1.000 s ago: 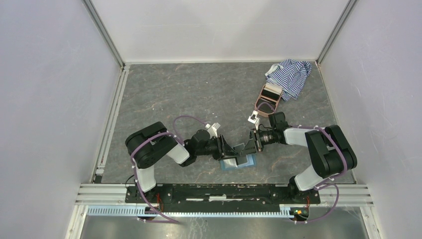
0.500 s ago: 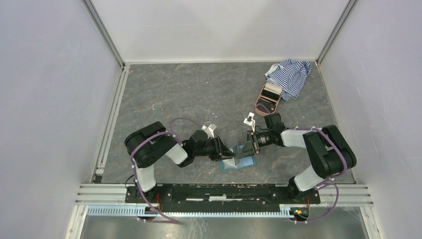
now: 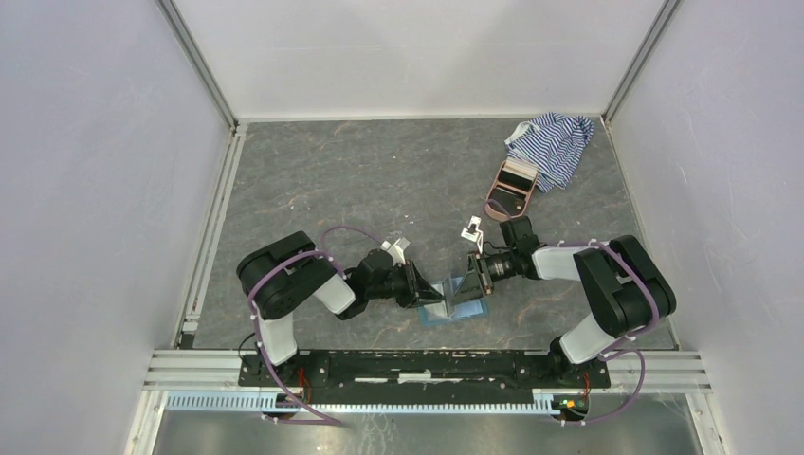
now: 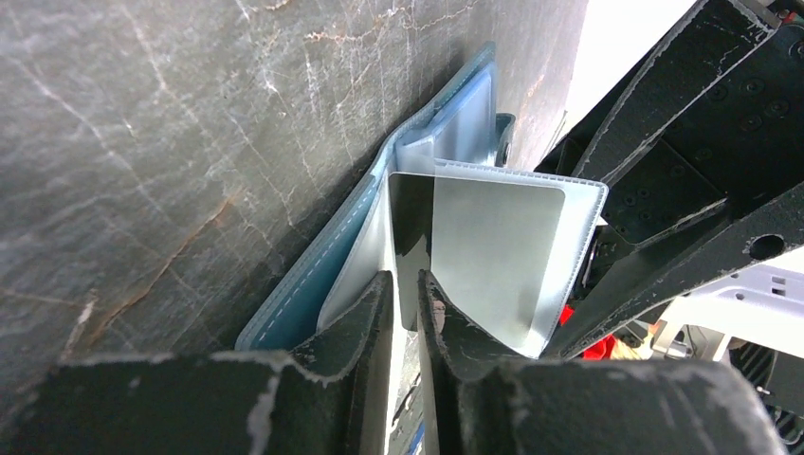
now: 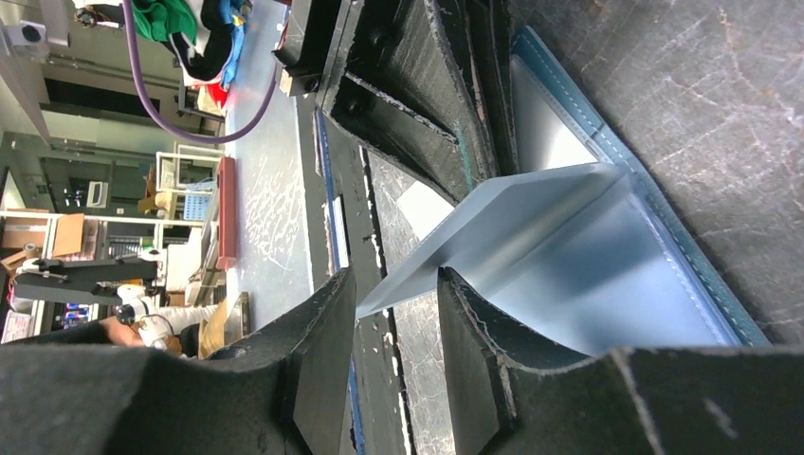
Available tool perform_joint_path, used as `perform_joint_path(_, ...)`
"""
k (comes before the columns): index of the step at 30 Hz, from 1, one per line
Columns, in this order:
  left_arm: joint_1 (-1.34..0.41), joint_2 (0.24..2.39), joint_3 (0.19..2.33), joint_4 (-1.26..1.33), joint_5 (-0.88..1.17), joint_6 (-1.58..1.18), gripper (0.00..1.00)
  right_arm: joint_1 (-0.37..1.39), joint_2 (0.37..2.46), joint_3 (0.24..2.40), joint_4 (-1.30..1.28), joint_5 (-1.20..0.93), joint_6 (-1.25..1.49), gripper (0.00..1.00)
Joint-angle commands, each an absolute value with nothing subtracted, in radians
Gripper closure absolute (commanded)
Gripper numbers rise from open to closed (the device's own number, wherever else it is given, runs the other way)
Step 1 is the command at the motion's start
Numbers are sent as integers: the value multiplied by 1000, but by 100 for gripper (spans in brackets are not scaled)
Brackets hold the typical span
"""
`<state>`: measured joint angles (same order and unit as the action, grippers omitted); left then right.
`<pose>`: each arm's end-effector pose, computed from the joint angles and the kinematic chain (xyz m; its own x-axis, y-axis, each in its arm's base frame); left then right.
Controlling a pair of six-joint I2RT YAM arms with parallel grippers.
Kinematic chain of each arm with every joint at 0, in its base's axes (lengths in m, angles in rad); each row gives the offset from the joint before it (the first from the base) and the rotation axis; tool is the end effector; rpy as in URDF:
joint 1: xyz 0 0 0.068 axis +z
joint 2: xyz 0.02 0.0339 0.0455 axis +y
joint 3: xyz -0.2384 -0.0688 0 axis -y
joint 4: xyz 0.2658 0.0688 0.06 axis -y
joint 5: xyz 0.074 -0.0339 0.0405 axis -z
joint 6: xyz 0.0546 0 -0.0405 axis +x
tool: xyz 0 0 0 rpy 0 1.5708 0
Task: Put the credit cards into the card holder
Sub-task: Turn over the card slot in the card holder.
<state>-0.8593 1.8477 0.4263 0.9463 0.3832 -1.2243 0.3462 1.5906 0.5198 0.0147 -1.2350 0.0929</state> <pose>0.1771 -0.2367 0.0319 -0.9663 -0.2151 -0.1411 0.0314 0.4460 -0.8945 0.2178 0.1334 0.0673 -0.8662 -0.2800 -0.4139 -0.4707 0.1790 0.8639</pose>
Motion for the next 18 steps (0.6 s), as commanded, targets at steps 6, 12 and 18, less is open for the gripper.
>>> perform_joint_path(6, -853, 1821, 428, 851, 369, -1225, 79, 358, 1589, 561, 9, -1257, 55, 55)
perform_joint_path(12, -853, 1821, 457, 783, 369, -1200, 80, 379, 1596, 572, 2, -1244, 34, 53)
perform_joint_path(18, -854, 1831, 480, 757, 378, -1193, 80, 405, 1613, 590, -47, -1230, 8, 53)
